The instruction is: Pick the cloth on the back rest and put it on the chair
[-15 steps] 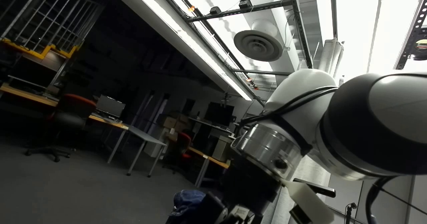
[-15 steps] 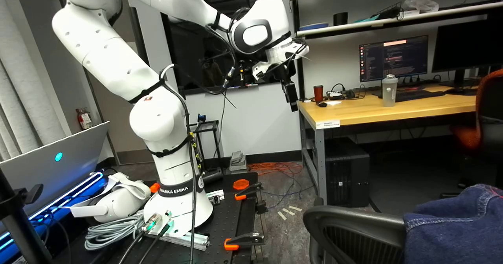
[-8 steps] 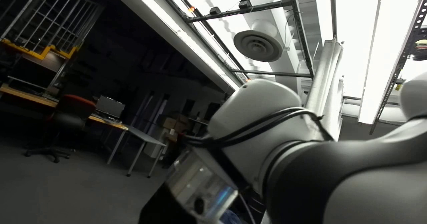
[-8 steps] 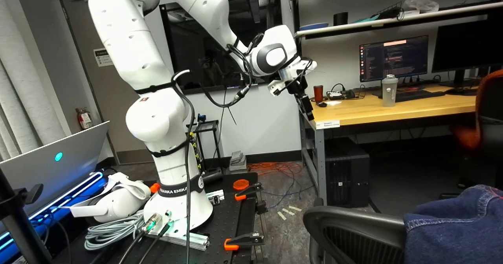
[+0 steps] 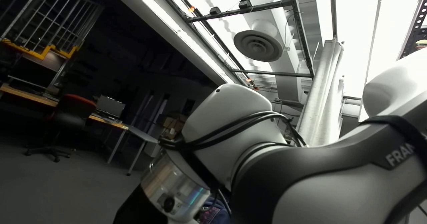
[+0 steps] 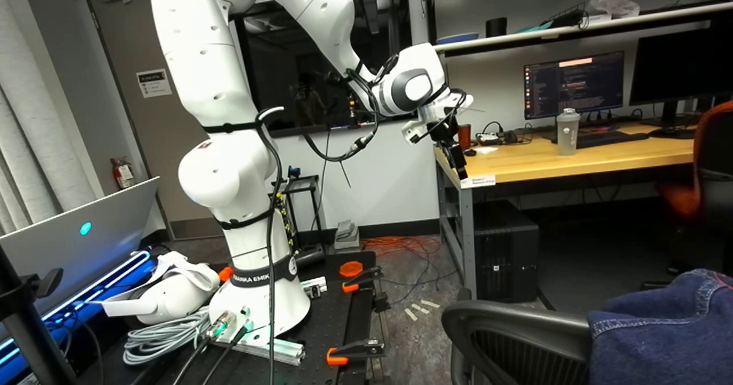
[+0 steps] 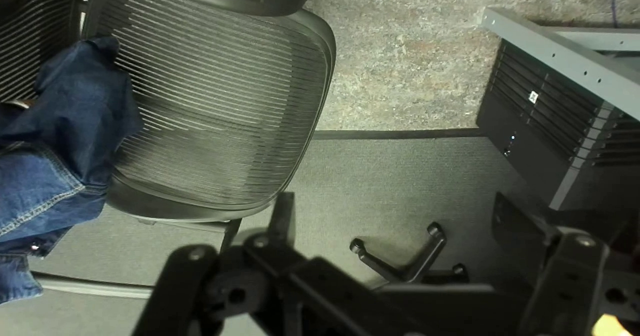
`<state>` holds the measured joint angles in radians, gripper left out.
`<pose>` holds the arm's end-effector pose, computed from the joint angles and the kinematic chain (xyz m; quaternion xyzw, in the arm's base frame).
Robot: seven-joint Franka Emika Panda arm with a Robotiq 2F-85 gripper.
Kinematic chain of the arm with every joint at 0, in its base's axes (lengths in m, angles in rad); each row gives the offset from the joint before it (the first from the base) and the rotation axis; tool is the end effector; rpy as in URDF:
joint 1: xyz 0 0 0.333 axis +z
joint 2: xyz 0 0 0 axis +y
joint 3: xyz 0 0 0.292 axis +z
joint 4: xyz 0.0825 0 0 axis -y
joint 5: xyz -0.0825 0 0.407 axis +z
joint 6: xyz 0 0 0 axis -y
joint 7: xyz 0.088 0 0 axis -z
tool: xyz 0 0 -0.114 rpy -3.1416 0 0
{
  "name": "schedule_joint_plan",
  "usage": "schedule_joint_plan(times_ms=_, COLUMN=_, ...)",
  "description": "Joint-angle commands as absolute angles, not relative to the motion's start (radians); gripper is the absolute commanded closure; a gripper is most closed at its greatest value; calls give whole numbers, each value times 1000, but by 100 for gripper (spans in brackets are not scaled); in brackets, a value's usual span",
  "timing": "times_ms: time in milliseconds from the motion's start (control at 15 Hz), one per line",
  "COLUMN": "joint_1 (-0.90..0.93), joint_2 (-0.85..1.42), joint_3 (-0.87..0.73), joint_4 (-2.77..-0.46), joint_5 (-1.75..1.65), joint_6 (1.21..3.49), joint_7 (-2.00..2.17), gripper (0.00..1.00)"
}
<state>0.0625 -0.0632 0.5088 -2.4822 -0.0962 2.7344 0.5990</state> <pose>0.4310 0.2792 0.2935 -0.9871 -0.0290 -0.1495 0.0501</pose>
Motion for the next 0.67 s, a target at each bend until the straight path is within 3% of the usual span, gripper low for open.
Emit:
schedule_joint_plan(times_ms=0, joint_1=63, joint_2=-63, joint_3=510, joint_4=-2482, joint_5=-96, joint_6=2734, joint_7=599, gripper=0)
schedule_joint_plan(times_ms=600, joint_1=33, joint_2=-70, joint_3=476, joint_4=-2478, joint_5=-122, joint_6=2728, joint_7=605, gripper=0)
